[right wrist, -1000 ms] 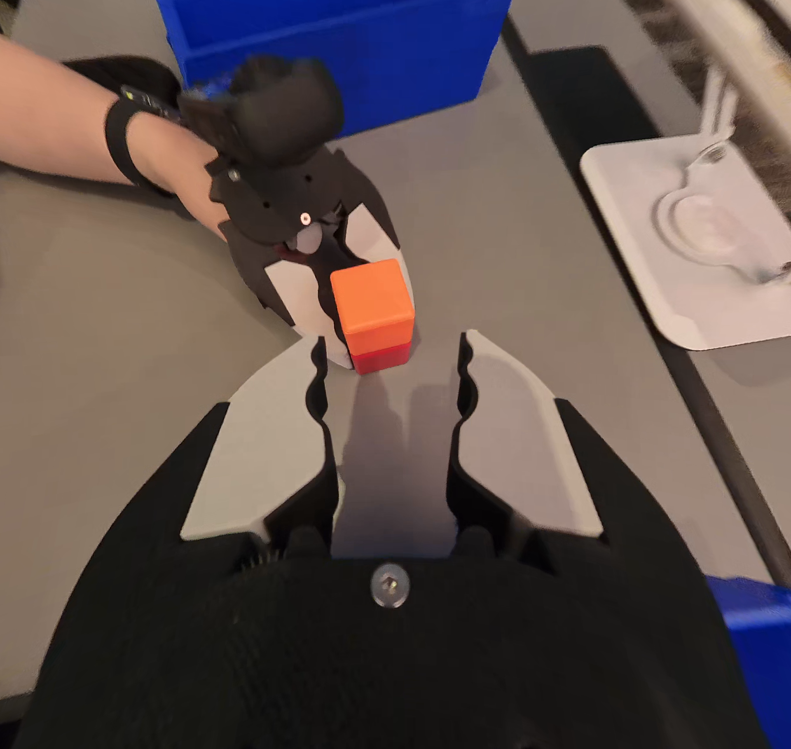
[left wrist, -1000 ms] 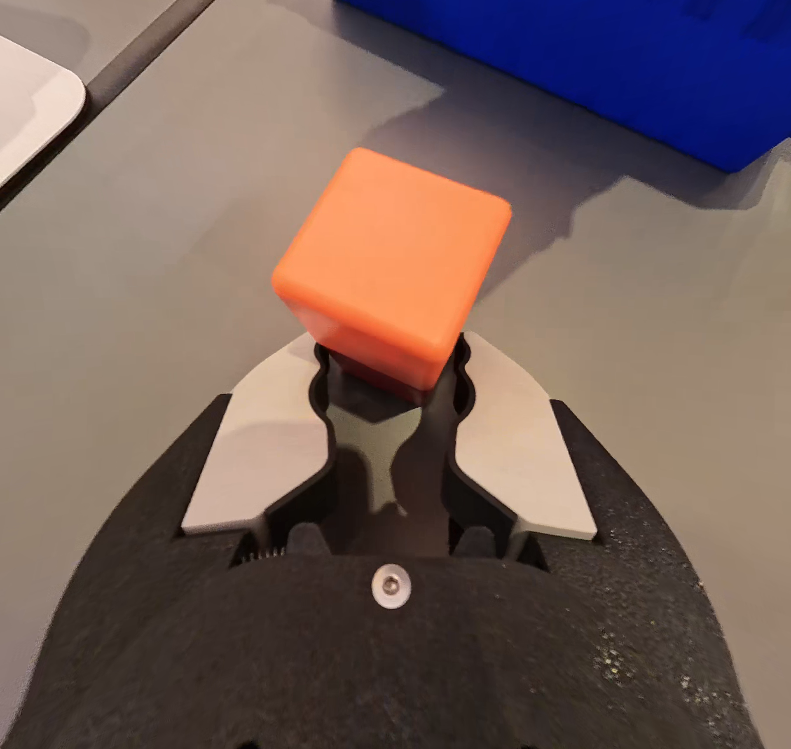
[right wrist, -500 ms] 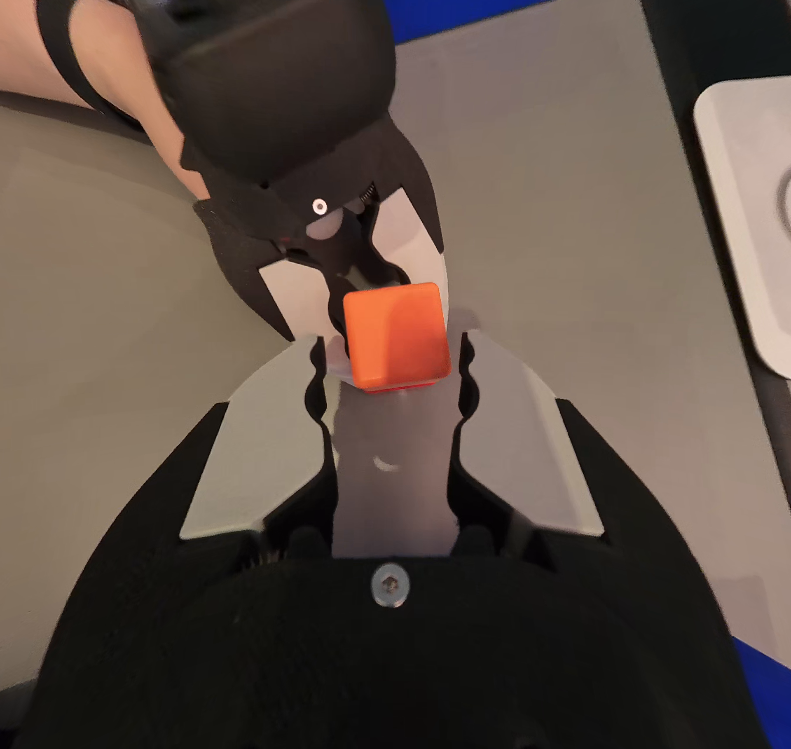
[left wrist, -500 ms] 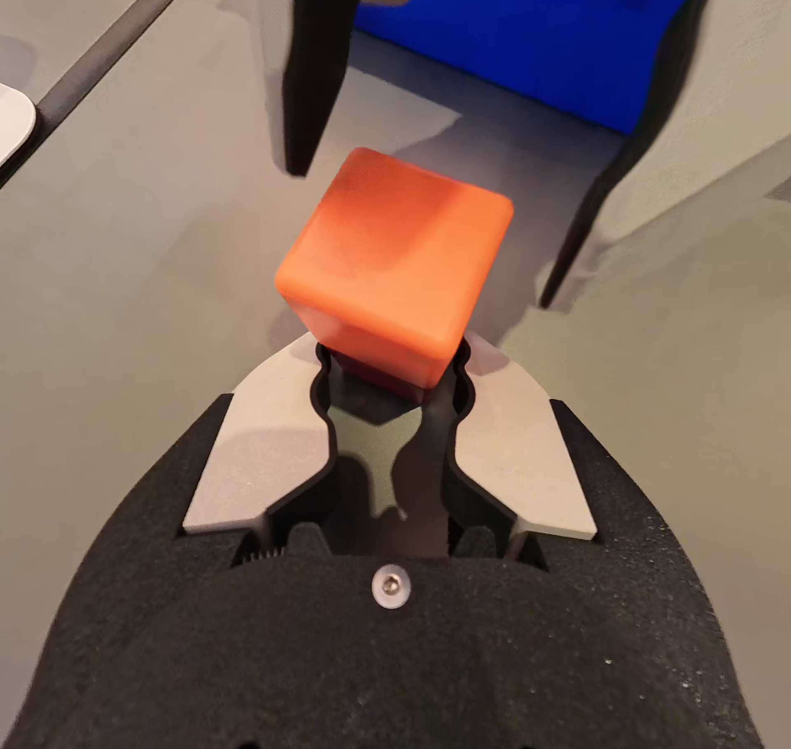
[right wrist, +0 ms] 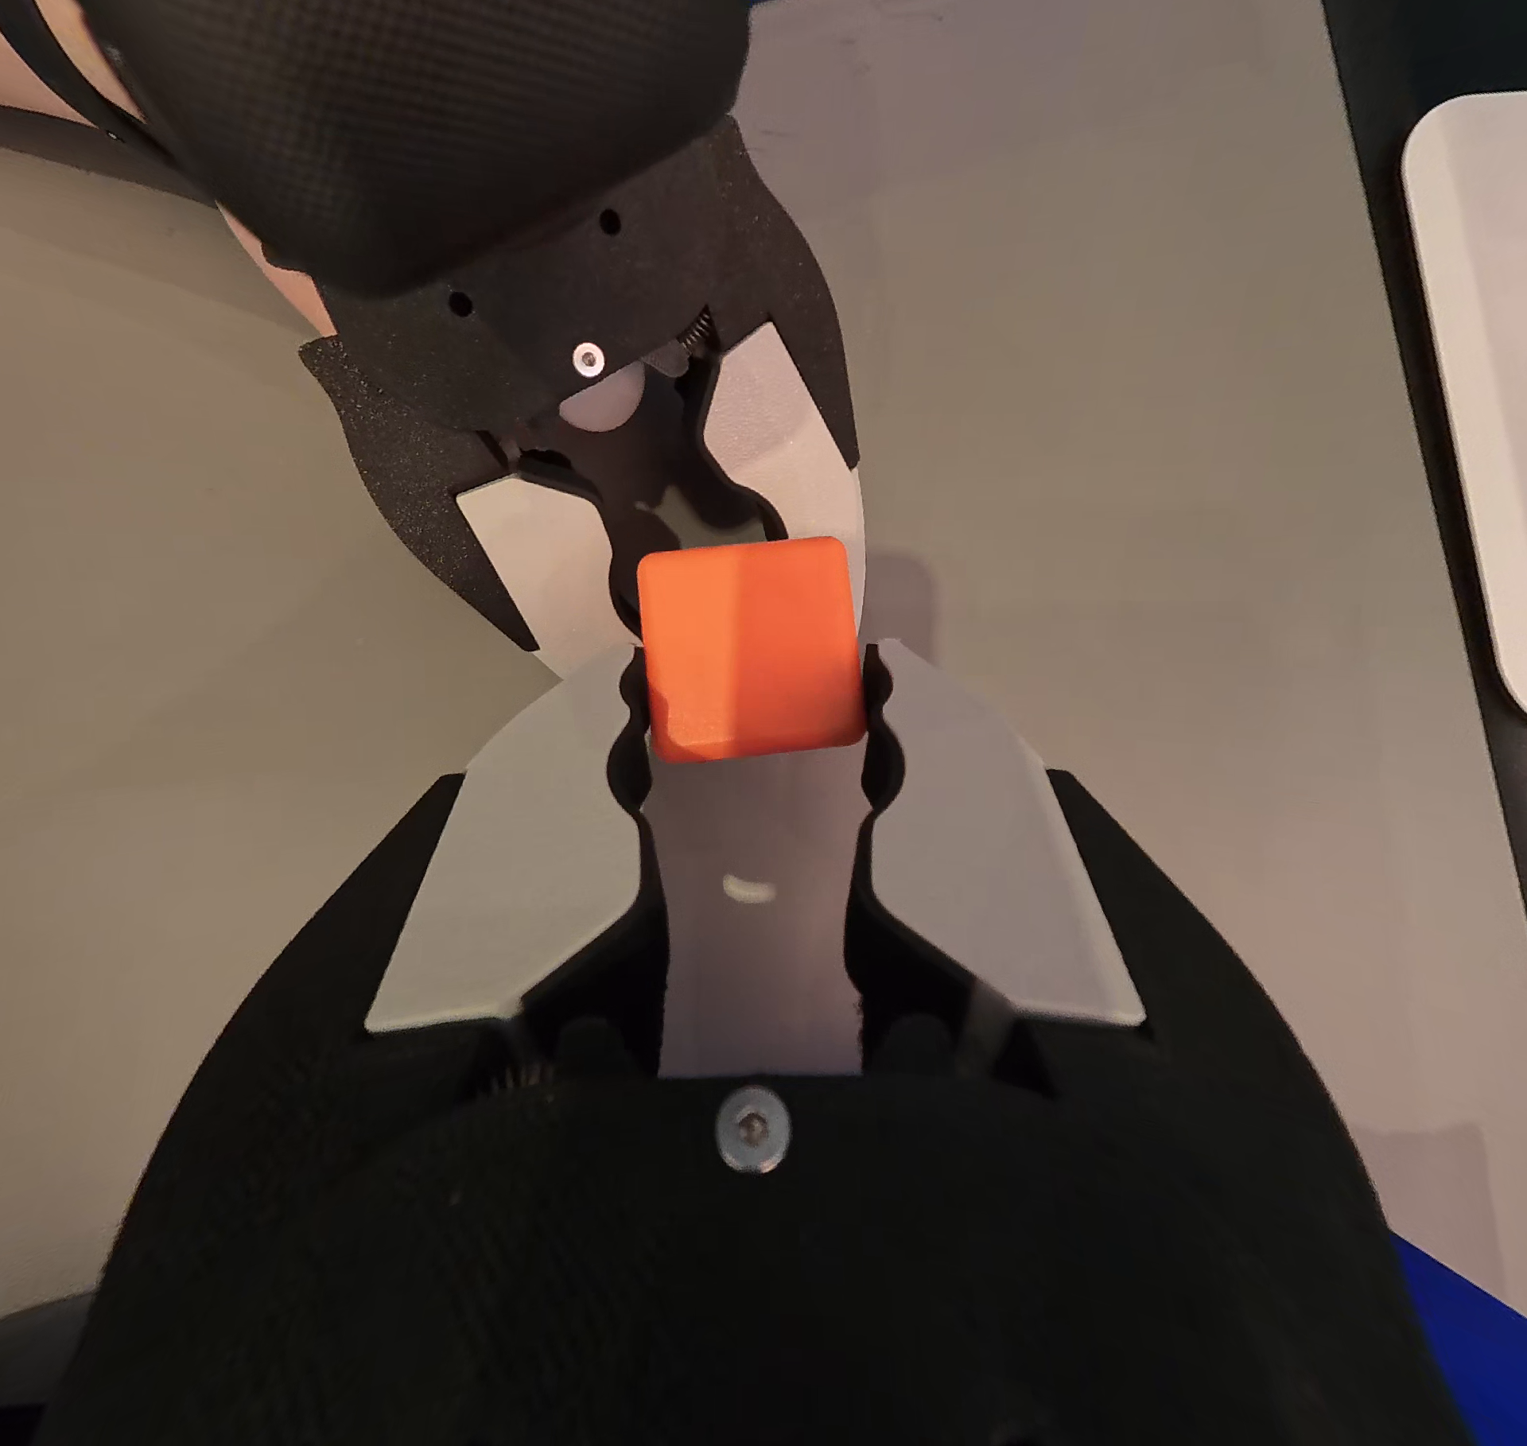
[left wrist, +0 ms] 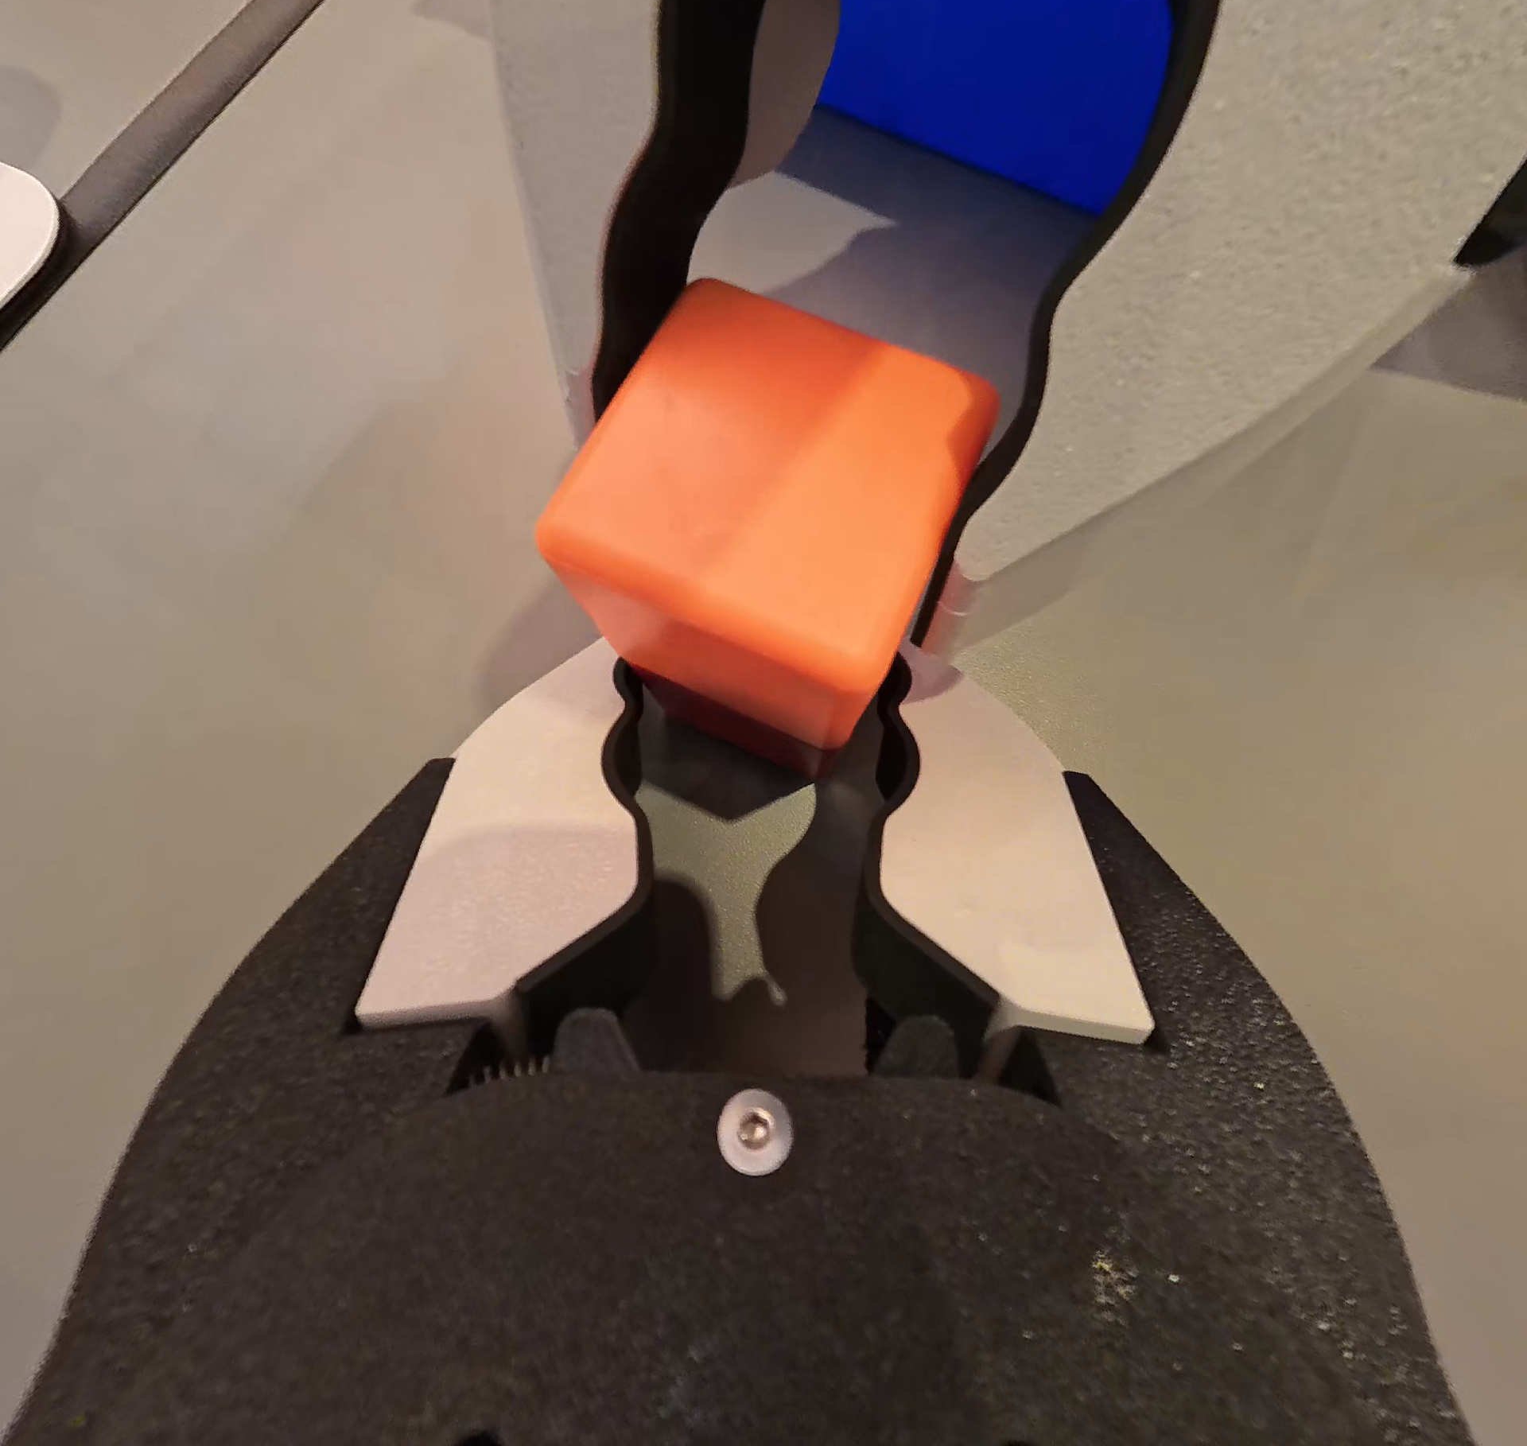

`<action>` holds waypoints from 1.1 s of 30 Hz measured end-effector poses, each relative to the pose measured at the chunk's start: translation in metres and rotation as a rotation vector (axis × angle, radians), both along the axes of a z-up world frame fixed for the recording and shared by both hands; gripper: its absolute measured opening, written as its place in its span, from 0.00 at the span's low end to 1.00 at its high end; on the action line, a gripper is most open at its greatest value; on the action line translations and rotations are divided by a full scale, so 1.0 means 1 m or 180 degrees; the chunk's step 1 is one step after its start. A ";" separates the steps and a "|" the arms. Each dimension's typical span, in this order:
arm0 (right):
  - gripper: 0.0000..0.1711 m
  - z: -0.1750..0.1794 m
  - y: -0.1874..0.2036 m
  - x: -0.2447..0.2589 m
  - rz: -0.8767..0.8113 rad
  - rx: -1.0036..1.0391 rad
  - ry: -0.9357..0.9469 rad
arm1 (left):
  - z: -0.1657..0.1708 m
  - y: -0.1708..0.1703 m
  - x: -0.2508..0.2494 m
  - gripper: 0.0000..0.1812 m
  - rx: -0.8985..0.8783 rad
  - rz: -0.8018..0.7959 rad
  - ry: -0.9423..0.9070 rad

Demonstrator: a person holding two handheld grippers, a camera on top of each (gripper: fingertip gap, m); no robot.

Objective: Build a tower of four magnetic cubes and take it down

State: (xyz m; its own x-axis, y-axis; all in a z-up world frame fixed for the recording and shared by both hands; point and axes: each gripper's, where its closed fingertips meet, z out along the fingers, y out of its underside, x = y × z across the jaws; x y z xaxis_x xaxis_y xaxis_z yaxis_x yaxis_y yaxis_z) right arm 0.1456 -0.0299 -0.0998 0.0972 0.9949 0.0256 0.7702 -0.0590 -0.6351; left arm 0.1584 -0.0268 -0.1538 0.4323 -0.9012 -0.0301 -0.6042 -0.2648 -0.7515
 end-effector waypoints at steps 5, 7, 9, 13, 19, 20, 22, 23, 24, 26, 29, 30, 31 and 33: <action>0.29 0.001 0.000 -0.001 0.0014 0.0041 -0.0008 | 0.000 0.001 0.000 0.30 -0.0002 0.0015 -0.0010; 0.29 0.001 0.001 -0.001 0.0008 0.0048 -0.0011 | 0.000 0.001 0.000 0.30 0.0004 0.0026 -0.0008; 0.29 0.001 0.001 -0.001 0.0005 0.0050 -0.0018 | 0.000 0.001 0.000 0.30 0.0016 0.0033 -0.0002; 0.29 0.001 0.001 0.000 -0.0008 0.0041 -0.0036 | 0.000 0.001 0.000 0.30 0.0001 0.0028 0.0000; 0.29 0.041 0.006 0.014 -0.0179 0.0144 0.0281 | -0.001 0.001 0.000 0.30 -0.0005 0.0031 0.0017; 0.29 0.044 0.008 0.020 -0.0219 0.0219 0.0254 | -0.001 0.001 0.000 0.30 -0.0006 0.0031 0.0017; 0.29 0.054 0.010 0.027 -0.0281 0.0264 0.0359 | -0.001 0.001 0.000 0.30 -0.0009 0.0031 0.0017; 0.29 0.060 0.011 0.031 -0.0314 0.0276 0.0409 | -0.001 0.001 0.000 0.30 -0.0009 0.0031 0.0018; 0.30 0.066 0.012 0.037 -0.0350 0.0335 0.0413 | -0.001 0.001 0.000 0.30 -0.0009 0.0032 0.0018; 0.30 0.085 0.017 0.061 -0.0530 0.0578 0.0384 | -0.001 0.001 0.000 0.30 -0.0005 0.0033 0.0020; 0.29 0.112 0.016 0.134 -0.1236 0.0582 0.0318 | -0.001 0.001 -0.001 0.30 -0.0007 0.0032 0.0021; 0.29 0.107 0.013 0.164 -0.1499 0.0511 0.0166 | -0.001 0.001 -0.001 0.30 -0.0011 0.0030 0.0020; 0.29 0.097 0.008 0.195 -0.1784 0.0393 -0.0042 | -0.001 0.001 -0.001 0.30 -0.0018 0.0028 0.0018; 0.30 0.062 -0.006 0.247 -0.2255 -0.0051 -0.0550 | -0.001 0.000 0.000 0.30 -0.0036 0.0022 0.0014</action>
